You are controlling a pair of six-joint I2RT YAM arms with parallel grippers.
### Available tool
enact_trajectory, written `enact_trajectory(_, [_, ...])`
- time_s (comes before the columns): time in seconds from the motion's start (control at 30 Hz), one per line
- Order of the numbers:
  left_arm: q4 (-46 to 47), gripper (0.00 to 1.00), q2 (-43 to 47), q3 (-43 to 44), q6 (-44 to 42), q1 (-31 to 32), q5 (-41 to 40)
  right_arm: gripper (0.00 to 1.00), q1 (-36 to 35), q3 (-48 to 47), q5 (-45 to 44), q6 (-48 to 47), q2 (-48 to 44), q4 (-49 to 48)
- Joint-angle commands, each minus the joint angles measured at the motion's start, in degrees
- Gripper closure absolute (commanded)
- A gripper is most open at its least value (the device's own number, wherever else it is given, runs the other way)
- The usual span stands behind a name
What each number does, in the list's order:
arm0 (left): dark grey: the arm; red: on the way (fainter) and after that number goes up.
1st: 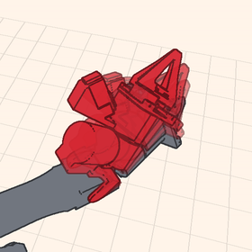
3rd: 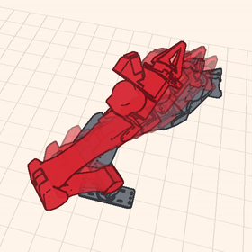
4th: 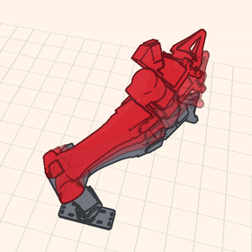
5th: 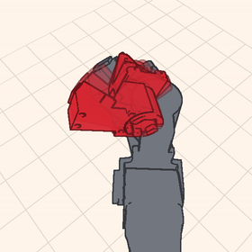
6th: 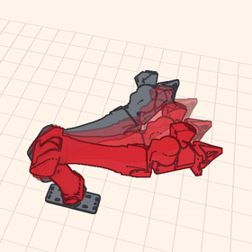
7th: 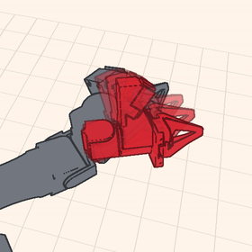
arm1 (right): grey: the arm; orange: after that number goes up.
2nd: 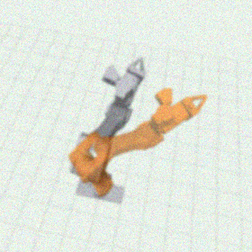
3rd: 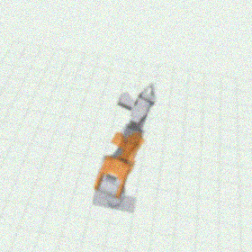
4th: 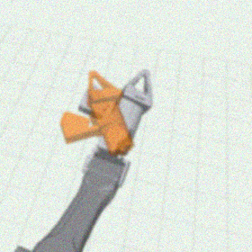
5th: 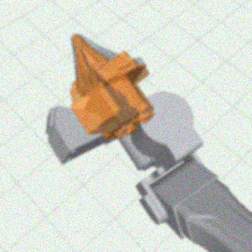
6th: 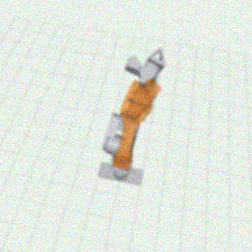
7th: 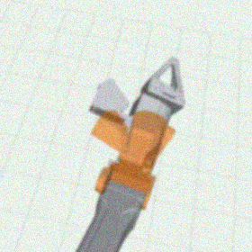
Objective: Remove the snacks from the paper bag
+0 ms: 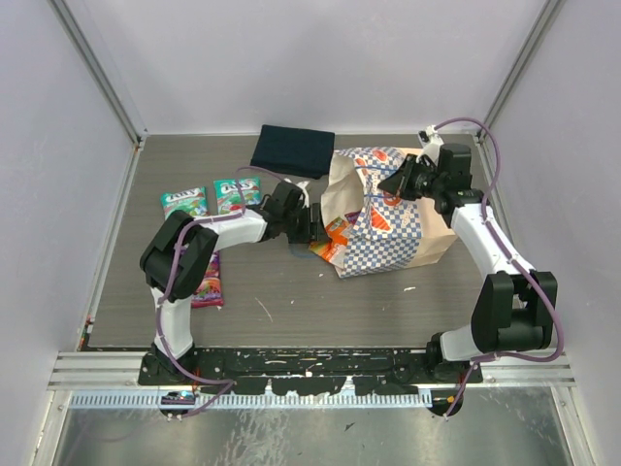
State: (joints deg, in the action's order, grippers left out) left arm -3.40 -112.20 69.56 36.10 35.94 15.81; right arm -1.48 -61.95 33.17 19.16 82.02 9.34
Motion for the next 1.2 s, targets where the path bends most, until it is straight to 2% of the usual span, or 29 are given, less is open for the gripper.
enact_trajectory(0.0, [0.85,0.49,-0.93,0.84,-2.35,0.48,-1.04,0.99,1.22,-0.75,0.34,-1.23,-2.03,-1.05])
enact_trajectory(0.17, [1.22,0.76,-2.21,0.6,-2.1,3.0,-0.14,0.99,4.71,-1.88,1.5,0.48,-0.8,-0.92])
enact_trajectory(0.27, [2.53,0.86,-3.63,0.77,-0.11,5.86,-0.68,0.99,7.43,-3.42,2.76,1.86,0.41,-1.08])
enact_trajectory(0.37, [7.54,0.91,-5.96,0.83,5.43,9.15,-1.04,0.99,9.12,-5.67,2.02,1.14,1.36,-0.01])
enact_trajectory(0.57, [17.23,0.92,-10.54,2.16,14.87,14.24,-4.07,1.0,11.98,-10.2,3.1,-0.02,2.71,2.53])
enact_trajectory(0.7, [19.69,0.92,-9.4,2.24,15.48,14.19,-4.82,0.99,12.03,-9.44,4.36,0.37,1.76,2.0])
enact_trajectory(0.97, [11.72,0.97,2.21,3.66,6.36,10.75,0.12,0.99,12.04,-5.62,5.04,2.89,0.07,-1.86])
enact_trajectory(1.07, [7.04,1.0,9.09,0.93,2.61,8.82,1.93,0.99,12.08,-4.99,5.07,3.44,-0.72,-2.38])
enact_trajectory(1.17, [-0.01,1.0,18.31,-2.63,-2.03,6.35,-0.44,0.99,12.03,-4.09,5.6,4.67,-1.51,-3.75])
